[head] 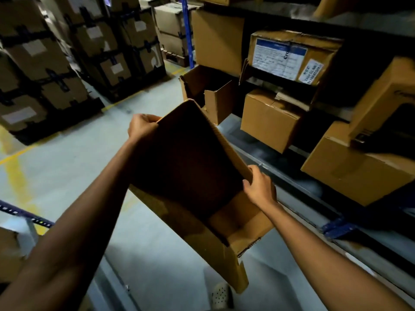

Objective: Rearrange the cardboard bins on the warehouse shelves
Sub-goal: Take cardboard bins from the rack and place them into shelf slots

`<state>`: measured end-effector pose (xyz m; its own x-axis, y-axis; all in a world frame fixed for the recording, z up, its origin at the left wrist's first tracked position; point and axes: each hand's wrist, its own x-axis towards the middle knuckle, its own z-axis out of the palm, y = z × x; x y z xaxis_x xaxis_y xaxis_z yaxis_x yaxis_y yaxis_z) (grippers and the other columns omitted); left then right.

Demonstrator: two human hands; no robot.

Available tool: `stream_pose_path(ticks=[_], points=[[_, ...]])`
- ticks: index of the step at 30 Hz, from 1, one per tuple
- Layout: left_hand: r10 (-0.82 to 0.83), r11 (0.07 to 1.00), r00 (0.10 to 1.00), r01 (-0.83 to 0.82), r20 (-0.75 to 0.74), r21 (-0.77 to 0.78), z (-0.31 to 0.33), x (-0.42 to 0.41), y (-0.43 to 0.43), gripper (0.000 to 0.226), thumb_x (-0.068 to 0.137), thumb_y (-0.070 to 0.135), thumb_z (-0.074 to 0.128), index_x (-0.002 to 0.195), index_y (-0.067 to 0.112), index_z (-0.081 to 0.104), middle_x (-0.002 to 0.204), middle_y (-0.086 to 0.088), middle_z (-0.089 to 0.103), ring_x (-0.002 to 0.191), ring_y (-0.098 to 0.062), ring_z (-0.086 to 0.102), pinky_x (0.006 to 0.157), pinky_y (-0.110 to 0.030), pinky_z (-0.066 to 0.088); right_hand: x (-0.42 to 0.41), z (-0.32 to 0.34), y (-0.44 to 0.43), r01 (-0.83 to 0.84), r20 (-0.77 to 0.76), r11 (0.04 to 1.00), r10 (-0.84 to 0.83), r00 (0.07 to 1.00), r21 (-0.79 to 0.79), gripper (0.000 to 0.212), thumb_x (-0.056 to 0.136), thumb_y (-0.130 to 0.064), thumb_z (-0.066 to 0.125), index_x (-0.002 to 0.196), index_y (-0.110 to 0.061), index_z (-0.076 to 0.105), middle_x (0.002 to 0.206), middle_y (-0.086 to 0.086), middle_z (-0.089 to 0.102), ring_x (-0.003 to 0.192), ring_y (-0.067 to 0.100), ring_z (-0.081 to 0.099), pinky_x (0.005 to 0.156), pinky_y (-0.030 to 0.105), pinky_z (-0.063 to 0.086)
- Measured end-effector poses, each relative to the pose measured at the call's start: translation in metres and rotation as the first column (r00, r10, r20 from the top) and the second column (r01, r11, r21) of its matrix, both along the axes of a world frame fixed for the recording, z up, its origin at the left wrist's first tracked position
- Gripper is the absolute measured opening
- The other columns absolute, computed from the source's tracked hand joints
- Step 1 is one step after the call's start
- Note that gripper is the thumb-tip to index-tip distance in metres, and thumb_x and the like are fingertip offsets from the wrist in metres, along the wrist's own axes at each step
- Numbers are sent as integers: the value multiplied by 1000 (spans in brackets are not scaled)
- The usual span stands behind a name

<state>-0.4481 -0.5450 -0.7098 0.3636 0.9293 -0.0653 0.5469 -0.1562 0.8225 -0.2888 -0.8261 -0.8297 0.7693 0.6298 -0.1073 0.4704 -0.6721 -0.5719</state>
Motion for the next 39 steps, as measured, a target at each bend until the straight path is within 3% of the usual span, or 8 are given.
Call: stream_pose_path(ticks=[3,11,15,19,23,28,35,39], points=[[-48,997,995,53,-84,59,2,5,13,16,75,26,73,89,21,77,68,6,70,76,-11,69,64,-22,47,4,1,-10,74,123,997,-73,990,-2,28,99,-22,51,126,-19,56,112,12,67,104,30,61,79,33,45],[76,889,989,-8,-130,458,-84,7,-61,59,82,19,65,138,14,48,151,-18,33,140,-37,27,112,-49,31,17,5,4,279,108,955,-268,957,-104,25,96,-16,50,118,-19,60,121,15,61,114,35,55,93,45,43],[154,955,971,-99,-182,281,-139,-38,-119,76,82,26,70,146,8,33,150,-23,30,138,-41,25,111,-50,26,37,5,-6,384,101,905,-371,923,-184,28,95,-9,46,117,-16,62,123,15,60,114,35,54,93,43,43],[73,966,984,-110,-161,-233,-184,-74,-173,95,83,43,72,152,9,18,154,-19,31,140,-35,32,113,-45,32,59,1,-12,455,47,856,-458,888,-245,27,95,-12,50,118,-10,63,124,19,60,116,39,54,93,44,43],[-112,789,984,5,-137,-614,-213,-82,-202,102,72,55,78,149,14,25,139,-16,51,119,-32,56,98,-44,49,70,-6,-12,471,26,842,-482,876,-264,25,95,-10,51,116,-4,63,123,20,60,115,40,54,93,46,44],[-215,893,938,76,-271,-443,-214,-74,-185,35,76,16,67,111,11,63,108,-12,70,94,-29,67,79,-36,56,82,-15,-13,436,-103,892,-448,888,-119,18,88,-20,61,102,-12,68,109,15,68,98,36,63,85,46,55],[-148,911,933,-2,-329,-413,-179,-57,-139,15,74,5,50,83,4,61,84,-15,66,78,-31,65,61,-33,48,83,21,-26,124,-513,979,-23,858,163,40,89,-17,65,129,-19,57,101,-1,65,84,7,62,49,17,46],[-122,886,944,-37,-308,-463,-162,-50,-115,11,80,-1,48,69,1,48,73,-14,48,61,-24,46,53,-29,30,79,18,-51,76,-729,971,119,674,229,46,88,-55,57,126,-29,61,121,-2,67,119,15,58,76,32,53]])
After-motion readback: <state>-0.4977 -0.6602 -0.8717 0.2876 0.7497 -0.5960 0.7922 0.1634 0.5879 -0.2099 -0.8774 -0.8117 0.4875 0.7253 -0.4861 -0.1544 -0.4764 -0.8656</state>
